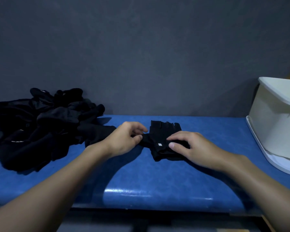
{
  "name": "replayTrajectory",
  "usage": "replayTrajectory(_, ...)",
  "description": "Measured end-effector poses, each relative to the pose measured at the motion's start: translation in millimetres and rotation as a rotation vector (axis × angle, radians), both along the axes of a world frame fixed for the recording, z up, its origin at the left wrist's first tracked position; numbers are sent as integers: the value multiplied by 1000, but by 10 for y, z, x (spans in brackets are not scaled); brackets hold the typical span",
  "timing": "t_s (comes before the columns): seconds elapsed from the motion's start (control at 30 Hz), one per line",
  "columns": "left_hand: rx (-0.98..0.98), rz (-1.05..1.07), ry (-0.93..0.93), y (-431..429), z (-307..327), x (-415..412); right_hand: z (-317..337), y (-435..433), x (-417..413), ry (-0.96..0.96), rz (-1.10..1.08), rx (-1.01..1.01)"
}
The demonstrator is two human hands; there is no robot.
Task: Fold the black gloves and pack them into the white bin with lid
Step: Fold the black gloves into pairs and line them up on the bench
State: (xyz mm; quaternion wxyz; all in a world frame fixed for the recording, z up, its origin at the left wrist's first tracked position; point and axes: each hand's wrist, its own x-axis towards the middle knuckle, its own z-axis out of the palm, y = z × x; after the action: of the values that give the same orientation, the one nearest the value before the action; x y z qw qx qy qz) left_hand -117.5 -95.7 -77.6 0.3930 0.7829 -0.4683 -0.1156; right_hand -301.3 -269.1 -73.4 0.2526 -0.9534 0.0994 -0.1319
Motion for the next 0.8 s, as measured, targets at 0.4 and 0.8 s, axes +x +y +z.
replayTrajectory(0.4,-56,26,-116,-5,18,-3,-8,-15,7,-49,31,-28)
replayTrajectory(0.8,-21,-165,-370,41,153,-236,-11,-4,-43,11,74,-154)
